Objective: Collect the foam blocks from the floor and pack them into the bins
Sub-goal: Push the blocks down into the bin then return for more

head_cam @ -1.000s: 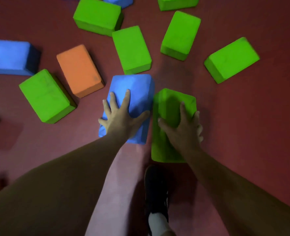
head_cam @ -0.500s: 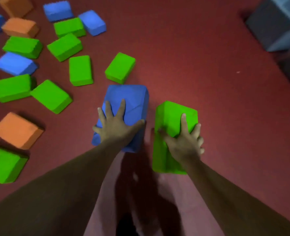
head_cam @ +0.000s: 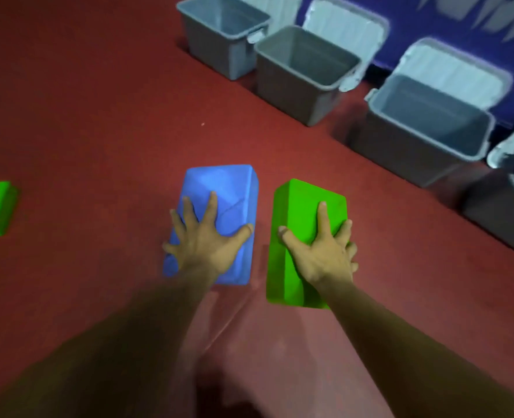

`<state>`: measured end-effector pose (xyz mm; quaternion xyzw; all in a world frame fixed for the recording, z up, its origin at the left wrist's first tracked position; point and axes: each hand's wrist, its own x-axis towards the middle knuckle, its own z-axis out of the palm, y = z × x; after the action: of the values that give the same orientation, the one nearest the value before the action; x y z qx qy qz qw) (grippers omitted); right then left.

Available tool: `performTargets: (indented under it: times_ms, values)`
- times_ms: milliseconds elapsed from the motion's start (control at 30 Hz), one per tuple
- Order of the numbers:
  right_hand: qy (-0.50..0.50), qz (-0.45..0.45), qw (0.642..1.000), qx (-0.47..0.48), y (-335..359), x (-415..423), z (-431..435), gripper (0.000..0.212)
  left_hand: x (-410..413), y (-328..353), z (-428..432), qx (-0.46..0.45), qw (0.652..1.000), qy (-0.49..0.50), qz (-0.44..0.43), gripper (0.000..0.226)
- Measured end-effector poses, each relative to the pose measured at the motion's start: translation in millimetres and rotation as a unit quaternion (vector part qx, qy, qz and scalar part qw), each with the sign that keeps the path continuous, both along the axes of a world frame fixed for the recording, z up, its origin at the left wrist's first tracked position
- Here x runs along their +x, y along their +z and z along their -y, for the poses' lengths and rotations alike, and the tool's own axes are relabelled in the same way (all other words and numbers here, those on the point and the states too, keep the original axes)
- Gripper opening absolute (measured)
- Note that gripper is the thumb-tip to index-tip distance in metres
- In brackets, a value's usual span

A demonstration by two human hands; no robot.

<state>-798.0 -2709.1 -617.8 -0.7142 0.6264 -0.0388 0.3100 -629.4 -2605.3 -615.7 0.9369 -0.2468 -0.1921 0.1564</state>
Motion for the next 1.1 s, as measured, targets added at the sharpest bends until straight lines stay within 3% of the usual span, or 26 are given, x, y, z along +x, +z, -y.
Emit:
performTargets:
  times_ms: [333, 833, 1100]
  values:
    - [-0.138, 0.005, 0.99, 0.0, 32.8, -278.3, 196.4, 0.109, -255.7, 25.6, 254.7, -0.034, 0.989, -0.139, -0.039, 0.1]
    - [-0.358, 0.057, 0.932, 0.022, -16.9, -551.8, 467.6, 0.105, -534.1, -15.6, 605.2, -0.038, 0.941, -0.332, -0.052, 0.1]
    - [-0.43, 0.12, 0.894, 0.038, -31.4, -692.2, 573.0, 0.113, -669.0, -26.0, 739.0, -0.029, 0.913, -0.404, -0.051, 0.101]
